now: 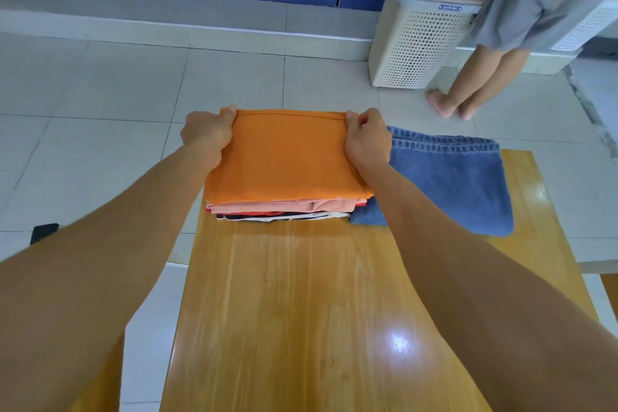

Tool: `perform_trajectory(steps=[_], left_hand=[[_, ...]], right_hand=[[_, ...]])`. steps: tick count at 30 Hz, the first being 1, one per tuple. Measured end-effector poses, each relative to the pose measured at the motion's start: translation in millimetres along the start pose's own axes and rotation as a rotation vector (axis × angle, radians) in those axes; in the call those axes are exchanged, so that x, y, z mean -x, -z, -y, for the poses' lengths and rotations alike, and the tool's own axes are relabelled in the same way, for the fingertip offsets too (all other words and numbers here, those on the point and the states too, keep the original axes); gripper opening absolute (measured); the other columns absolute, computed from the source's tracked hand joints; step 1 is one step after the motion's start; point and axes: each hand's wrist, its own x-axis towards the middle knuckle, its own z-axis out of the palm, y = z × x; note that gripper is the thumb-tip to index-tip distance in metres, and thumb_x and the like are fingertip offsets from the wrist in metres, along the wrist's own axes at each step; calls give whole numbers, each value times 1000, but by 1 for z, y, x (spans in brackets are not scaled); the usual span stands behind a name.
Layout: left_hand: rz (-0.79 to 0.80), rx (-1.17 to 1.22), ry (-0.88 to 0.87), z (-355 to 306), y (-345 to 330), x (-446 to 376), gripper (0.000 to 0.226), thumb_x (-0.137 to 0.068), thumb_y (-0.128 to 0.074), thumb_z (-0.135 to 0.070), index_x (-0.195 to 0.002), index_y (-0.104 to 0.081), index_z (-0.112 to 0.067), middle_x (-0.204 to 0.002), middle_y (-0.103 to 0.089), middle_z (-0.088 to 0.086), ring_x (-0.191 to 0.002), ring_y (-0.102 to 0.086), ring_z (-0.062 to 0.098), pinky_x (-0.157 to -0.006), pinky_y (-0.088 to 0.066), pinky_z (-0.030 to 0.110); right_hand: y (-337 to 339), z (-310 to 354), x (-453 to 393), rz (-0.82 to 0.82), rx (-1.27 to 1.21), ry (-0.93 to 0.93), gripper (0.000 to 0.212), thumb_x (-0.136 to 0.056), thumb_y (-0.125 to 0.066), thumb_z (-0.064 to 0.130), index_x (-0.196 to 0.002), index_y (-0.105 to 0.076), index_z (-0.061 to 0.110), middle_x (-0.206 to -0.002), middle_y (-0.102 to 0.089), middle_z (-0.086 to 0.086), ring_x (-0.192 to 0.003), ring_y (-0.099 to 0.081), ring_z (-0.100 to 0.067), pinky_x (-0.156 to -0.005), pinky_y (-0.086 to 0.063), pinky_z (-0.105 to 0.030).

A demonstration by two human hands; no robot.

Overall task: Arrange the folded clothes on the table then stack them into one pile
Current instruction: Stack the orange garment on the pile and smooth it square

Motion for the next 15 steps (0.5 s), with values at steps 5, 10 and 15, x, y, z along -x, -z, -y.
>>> perform_trajectory(steps=[5,10,15], left_hand=[[64,-162,-57,-10,11,-12,57,-83,-63,-63,-102,-65,-9,-100,-63,5,-102,-60,28,-76,-46,34],[-241,-225,-479,-3,11,11,43,-95,-45,-47,-119,-58,-14,-123,-59,6,-119,-52,27,-99,-43,43],[-35,-571,-873,27,-27,51,51,-101,-26,-47,-141,-49,-24,-160,-27,7,-150,-17,24,-119,-9,52]], right_hand=[[5,0,-5,20,-33,-100,29,-103,-47,41,-104,-55,12,-94,-59,-2,-89,-55,-22,-62,-35,-29],[16,15,6,-172,94,117,27,-102,-46,32,-118,-57,13,-114,-60,-6,-108,-57,-27,-76,-42,-37],[-20,14,45,50,419,509,51,-103,-32,44,-150,-42,27,-161,-34,-2,-150,-26,-23,-119,-21,-50]])
